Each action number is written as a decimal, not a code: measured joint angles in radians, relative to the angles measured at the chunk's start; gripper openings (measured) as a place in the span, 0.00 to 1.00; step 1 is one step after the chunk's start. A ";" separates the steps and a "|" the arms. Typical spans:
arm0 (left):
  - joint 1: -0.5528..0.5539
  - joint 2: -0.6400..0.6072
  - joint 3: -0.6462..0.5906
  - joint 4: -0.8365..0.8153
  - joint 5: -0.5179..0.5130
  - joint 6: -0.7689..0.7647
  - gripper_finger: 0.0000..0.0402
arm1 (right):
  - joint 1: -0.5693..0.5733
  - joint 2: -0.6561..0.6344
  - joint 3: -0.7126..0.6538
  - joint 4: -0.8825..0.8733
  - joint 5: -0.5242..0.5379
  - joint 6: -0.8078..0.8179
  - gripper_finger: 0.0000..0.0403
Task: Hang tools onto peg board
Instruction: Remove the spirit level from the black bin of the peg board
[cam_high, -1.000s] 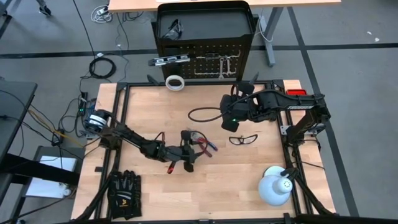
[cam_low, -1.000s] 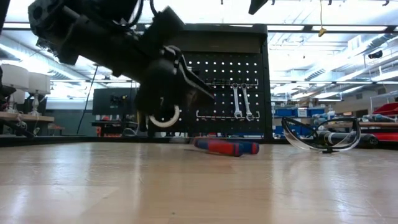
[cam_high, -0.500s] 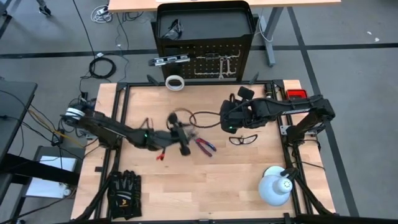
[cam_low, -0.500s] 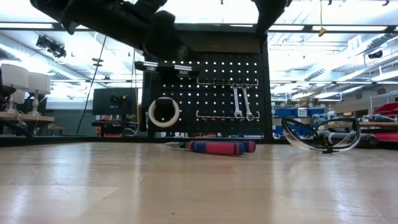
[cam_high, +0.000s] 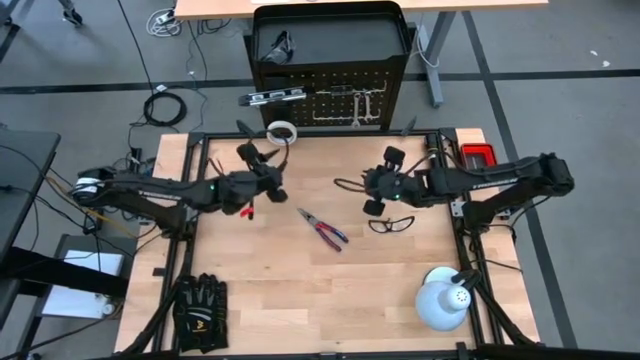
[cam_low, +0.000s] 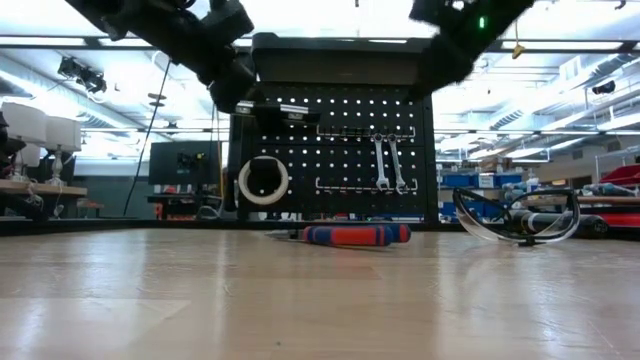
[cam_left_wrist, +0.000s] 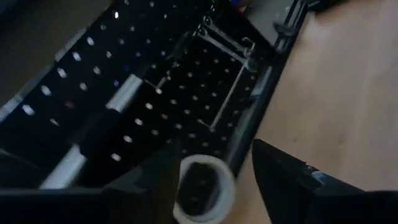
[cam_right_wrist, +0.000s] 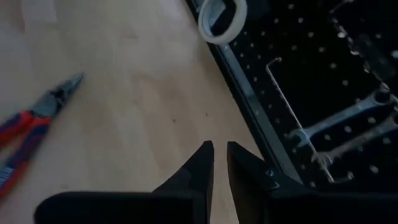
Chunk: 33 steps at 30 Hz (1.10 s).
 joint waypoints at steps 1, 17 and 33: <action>0.012 -0.008 0.001 -0.004 -0.004 0.047 0.49 | -0.017 -0.005 -0.033 0.051 -0.002 -0.048 0.15; 0.191 -0.012 0.000 0.158 -0.221 0.588 0.49 | -0.322 0.005 -0.124 0.455 -0.454 -0.284 0.32; 0.429 -0.021 0.001 0.215 0.128 0.747 0.61 | -0.376 0.094 -0.295 0.666 -0.468 -0.250 0.35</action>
